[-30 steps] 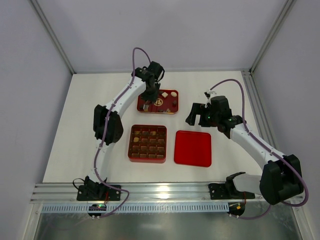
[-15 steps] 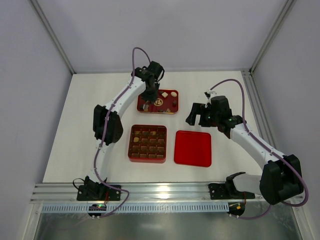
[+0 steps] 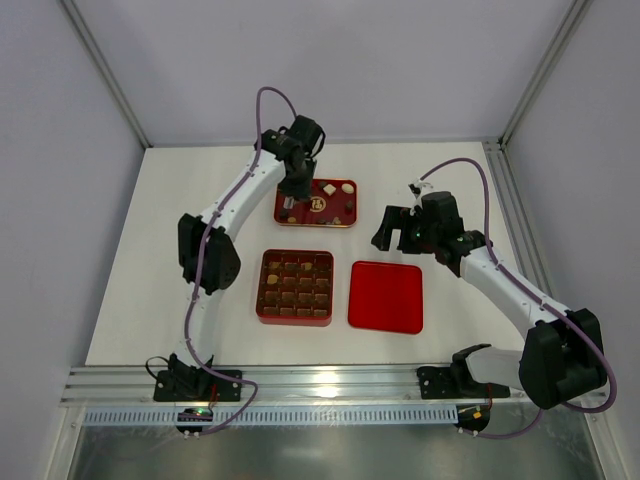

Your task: Pack the chocolate

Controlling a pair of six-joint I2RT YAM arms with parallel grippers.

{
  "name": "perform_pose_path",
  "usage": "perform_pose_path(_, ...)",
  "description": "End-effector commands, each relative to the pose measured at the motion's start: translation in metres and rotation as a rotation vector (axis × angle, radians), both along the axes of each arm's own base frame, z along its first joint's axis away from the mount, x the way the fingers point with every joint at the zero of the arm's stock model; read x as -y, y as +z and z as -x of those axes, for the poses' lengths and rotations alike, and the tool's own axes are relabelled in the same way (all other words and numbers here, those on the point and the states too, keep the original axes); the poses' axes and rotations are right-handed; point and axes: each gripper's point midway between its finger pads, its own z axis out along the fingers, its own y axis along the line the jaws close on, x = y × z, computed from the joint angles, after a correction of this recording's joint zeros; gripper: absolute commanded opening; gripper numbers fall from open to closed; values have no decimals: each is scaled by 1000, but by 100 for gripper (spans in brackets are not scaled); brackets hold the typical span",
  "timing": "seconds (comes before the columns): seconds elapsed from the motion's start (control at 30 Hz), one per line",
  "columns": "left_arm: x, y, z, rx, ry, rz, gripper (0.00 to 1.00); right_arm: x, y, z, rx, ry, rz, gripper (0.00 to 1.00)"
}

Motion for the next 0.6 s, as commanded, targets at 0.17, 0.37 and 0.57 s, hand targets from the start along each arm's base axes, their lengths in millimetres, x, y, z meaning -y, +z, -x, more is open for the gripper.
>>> perform_pose_path(0.17,-7,45,7,68,15,41,27,-2,10,-10,47,3,-16,100)
perform_pose_path(0.37,-10,56,23,73,15,64,27,-4,10,-10,49,3,-23,100)
perform_pose_path(0.57,-15,64,52,61,6,79,27,-3,8,-12,51,-10,-21,100)
